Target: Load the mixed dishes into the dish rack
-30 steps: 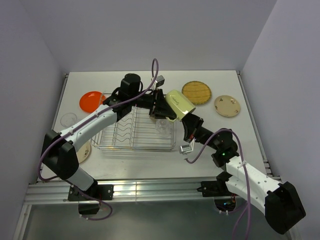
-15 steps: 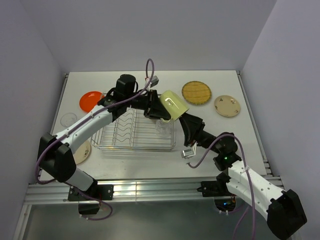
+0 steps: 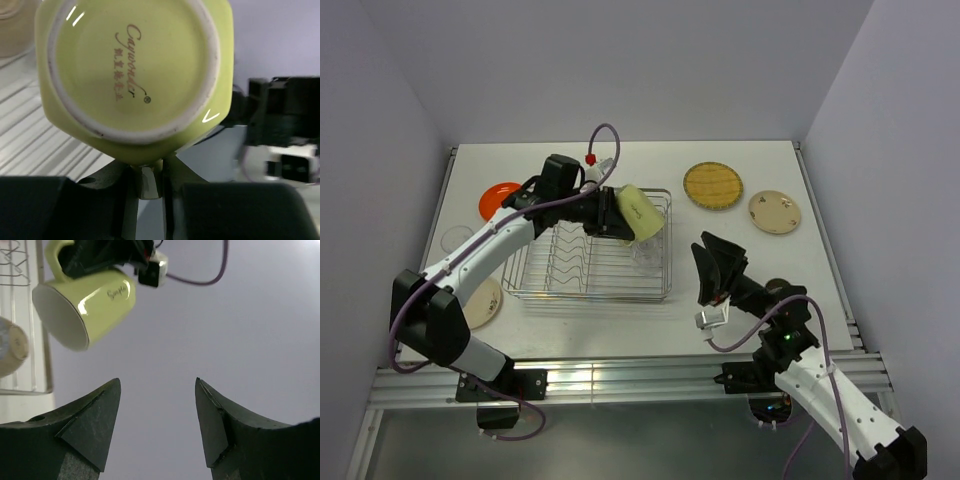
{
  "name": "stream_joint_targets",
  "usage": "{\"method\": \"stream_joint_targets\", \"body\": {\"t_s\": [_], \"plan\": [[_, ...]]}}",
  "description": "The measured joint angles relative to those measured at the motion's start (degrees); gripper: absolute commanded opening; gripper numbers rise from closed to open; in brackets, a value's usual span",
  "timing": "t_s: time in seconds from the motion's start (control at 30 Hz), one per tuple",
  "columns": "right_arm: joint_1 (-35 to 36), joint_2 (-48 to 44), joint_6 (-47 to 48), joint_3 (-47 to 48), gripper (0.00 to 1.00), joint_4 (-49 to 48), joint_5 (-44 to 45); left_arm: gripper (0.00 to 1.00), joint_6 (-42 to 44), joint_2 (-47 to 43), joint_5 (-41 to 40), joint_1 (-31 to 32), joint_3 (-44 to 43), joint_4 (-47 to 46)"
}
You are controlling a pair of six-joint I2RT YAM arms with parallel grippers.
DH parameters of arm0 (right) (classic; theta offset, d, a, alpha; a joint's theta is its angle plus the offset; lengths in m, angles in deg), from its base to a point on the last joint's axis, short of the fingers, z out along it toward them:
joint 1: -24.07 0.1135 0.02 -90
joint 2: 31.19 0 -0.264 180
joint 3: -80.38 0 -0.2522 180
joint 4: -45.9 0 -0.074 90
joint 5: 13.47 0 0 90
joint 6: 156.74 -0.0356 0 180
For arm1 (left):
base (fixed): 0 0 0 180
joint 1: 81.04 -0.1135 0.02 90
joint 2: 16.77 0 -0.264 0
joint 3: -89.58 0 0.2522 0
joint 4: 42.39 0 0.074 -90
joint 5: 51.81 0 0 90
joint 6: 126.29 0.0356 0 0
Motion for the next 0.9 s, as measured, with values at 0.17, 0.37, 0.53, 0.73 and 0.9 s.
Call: {"method": "stream_joint_targets", "body": {"t_s": [0.17,0.37,0.53,0.73,0.9], "plan": [[0.0,-2.3,-9.8,1.4,0.72,8.5,7.6,0.00,15.4,-3.5,-4.7,0.1,1.9,4.4],[0.0,-3.2,-19.3,3.2,0.73,13.8,16.3,0.00,32.4,-8.0,-5.1,0.9,3.8,6.2],[0.0,-4.3,-24.3,3.2,0.73,16.5,21.3,0.00,45.2,-8.5,-3.8,1.3,5.2,7.0],[0.0,-5.6,-27.7,3.2,0.74,17.5,25.4,0.00,57.7,-8.5,-3.3,1.8,6.8,9.0],[0.0,-6.4,-29.2,3.2,0.74,18.3,27.5,0.00,64.5,-7.3,-3.7,3.4,6.7,10.1]]}}
